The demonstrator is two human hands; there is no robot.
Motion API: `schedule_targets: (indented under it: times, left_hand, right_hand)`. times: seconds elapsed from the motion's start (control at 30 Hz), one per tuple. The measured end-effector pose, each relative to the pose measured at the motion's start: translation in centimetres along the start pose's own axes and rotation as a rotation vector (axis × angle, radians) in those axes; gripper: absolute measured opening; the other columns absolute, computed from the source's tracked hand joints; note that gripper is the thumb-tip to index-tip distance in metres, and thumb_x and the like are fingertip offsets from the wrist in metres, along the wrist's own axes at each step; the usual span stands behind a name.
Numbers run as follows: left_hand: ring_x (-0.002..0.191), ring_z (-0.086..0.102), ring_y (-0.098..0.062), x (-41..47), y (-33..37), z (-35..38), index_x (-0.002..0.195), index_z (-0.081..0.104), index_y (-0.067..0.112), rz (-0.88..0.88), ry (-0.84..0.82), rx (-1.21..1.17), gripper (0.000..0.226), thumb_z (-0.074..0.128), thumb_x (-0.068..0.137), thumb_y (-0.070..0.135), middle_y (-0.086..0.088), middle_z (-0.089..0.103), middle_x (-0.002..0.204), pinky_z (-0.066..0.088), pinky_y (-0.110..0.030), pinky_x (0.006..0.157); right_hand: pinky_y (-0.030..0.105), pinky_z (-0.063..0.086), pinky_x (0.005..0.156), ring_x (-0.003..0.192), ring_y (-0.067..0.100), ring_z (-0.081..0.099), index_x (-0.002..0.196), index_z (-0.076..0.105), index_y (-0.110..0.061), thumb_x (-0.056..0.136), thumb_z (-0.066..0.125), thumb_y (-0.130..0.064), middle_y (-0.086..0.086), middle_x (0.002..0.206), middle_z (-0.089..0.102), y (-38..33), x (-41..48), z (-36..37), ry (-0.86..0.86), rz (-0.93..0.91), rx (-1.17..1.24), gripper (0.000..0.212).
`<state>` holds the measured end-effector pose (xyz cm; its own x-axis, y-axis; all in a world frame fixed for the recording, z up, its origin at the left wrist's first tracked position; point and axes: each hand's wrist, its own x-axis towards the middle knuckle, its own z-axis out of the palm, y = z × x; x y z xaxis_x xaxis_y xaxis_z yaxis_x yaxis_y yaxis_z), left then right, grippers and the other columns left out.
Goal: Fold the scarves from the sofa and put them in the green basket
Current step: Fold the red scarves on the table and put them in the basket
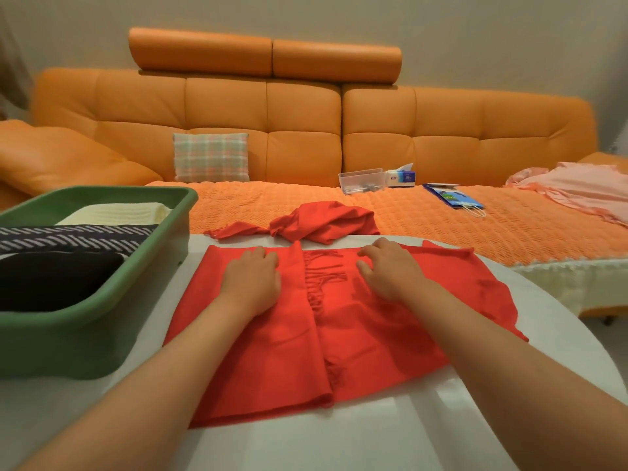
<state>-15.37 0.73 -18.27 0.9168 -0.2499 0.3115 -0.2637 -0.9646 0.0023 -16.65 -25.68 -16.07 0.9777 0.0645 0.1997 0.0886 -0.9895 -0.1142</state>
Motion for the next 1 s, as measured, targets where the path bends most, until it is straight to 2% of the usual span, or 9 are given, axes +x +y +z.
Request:
schedule_targets:
  times: [0.17, 0.33, 0.43, 0.53, 0.6, 0.67, 0.77, 0.87, 1.0]
  left_hand:
    - [0.119, 0.051, -0.032, -3.3, 3.4, 0.1, 0.12, 0.05, 0.019, -0.073, -0.12, -0.086, 0.043, 0.035, 0.098, 0.053, -0.008, 0.055, 0.126, 0.041, -0.044, 0.094]
    - [0.098, 0.058, -0.032, -7.1, 3.6, -0.8, 0.099, 0.063, 0.017, -0.034, 0.128, -0.107, 0.06, 0.019, 0.082, 0.055, -0.007, 0.061, 0.105, 0.046, -0.043, 0.078]
    - [0.13, 0.042, -0.026, -9.6, 3.1, -1.3, 0.132, 0.052, 0.027, -0.017, -0.129, -0.154, 0.088, 0.007, 0.071, 0.073, -0.001, 0.048, 0.14, 0.037, -0.047, 0.104]
    - [0.152, -0.003, -0.023, -11.1, 1.5, -1.9, 0.153, 0.006, 0.05, 0.054, -0.402, -0.127, 0.112, 0.007, 0.053, 0.1, 0.01, 0.001, 0.165, 0.001, -0.059, 0.118]
    - [0.151, -0.014, -0.029, -11.5, 0.5, -2.8, 0.146, -0.008, 0.061, 0.092, -0.493, -0.101, 0.115, 0.006, 0.042, 0.106, 0.011, -0.012, 0.164, -0.006, -0.065, 0.115]
    - [0.15, -0.017, -0.03, -11.6, -0.4, -3.3, 0.144, -0.008, 0.064, 0.095, -0.534, -0.097, 0.116, 0.008, 0.038, 0.107, 0.01, -0.016, 0.164, -0.007, -0.067, 0.114]
    - [0.151, -0.015, -0.024, -11.3, -0.9, -3.5, 0.149, -0.004, 0.058, 0.076, -0.557, -0.072, 0.118, 0.012, 0.042, 0.106, 0.008, -0.014, 0.164, -0.007, -0.066, 0.115]
    - [0.152, -0.009, -0.017, -10.9, 0.4, -4.1, 0.154, 0.014, 0.045, 0.09, -0.471, -0.053, 0.089, 0.029, 0.077, 0.088, 0.005, -0.002, 0.166, -0.005, -0.06, 0.118]
    - [0.142, 0.029, -0.017, -9.8, 3.9, -4.9, 0.137, 0.049, 0.037, 0.09, -0.189, -0.203, 0.082, 0.015, 0.071, 0.072, 0.005, 0.038, 0.153, 0.022, -0.043, 0.112]
  right_hand:
    - [0.036, 0.044, 0.095, 0.115, 0.022, 0.052, 0.115, 0.064, -0.028, 0.09, 0.057, -0.032, 0.001, 0.115, 0.052, -2.3, -4.2, -0.7, -0.028, -0.149, 0.094, 0.027]
    - [0.036, 0.048, 0.085, 0.101, 0.023, 0.057, 0.097, 0.068, -0.026, 0.079, 0.062, -0.022, 0.0, 0.1, 0.056, -5.1, -8.7, -1.3, -0.003, -0.362, 0.161, 0.019]
    - [0.038, 0.045, 0.094, 0.109, 0.024, 0.054, 0.111, 0.067, -0.027, 0.082, 0.063, -0.034, 0.001, 0.112, 0.057, -6.2, -11.1, -0.5, -0.039, -0.414, 0.121, 0.03]
    - [0.058, 0.014, 0.119, 0.151, 0.026, 0.014, 0.152, 0.028, -0.043, 0.087, 0.047, -0.069, 0.004, 0.163, 0.018, -6.5, -13.4, 0.3, -0.301, -0.154, 0.012, 0.072]
    - [0.068, -0.008, 0.113, 0.153, 0.022, -0.013, 0.155, 0.003, -0.049, 0.083, 0.037, -0.083, 0.0, 0.167, -0.012, -6.7, -14.4, 0.2, -0.445, -0.038, -0.01, 0.086]
    - [0.068, -0.013, 0.112, 0.152, 0.02, -0.017, 0.155, 0.0, -0.05, 0.082, 0.041, -0.083, -0.002, 0.166, -0.016, -7.3, -15.2, -0.5, -0.509, -0.036, 0.019, 0.09]
    - [0.053, -0.003, 0.122, 0.154, 0.017, 0.002, 0.155, 0.023, -0.043, 0.087, 0.06, -0.062, 0.0, 0.167, 0.004, -7.5, -15.7, -2.4, -0.506, -0.093, 0.214, 0.081]
    - [0.021, 0.024, 0.113, 0.14, 0.015, 0.04, 0.14, 0.056, -0.026, 0.091, 0.064, -0.023, 0.001, 0.152, 0.045, -5.7, -15.5, -4.6, -0.201, -0.078, 0.456, 0.05]
    - [0.032, 0.038, 0.107, 0.127, 0.02, 0.051, 0.124, 0.066, -0.025, 0.086, 0.055, -0.011, 0.002, 0.138, 0.055, -0.2, -14.4, -7.0, 0.063, 0.2, 0.458, 0.042]
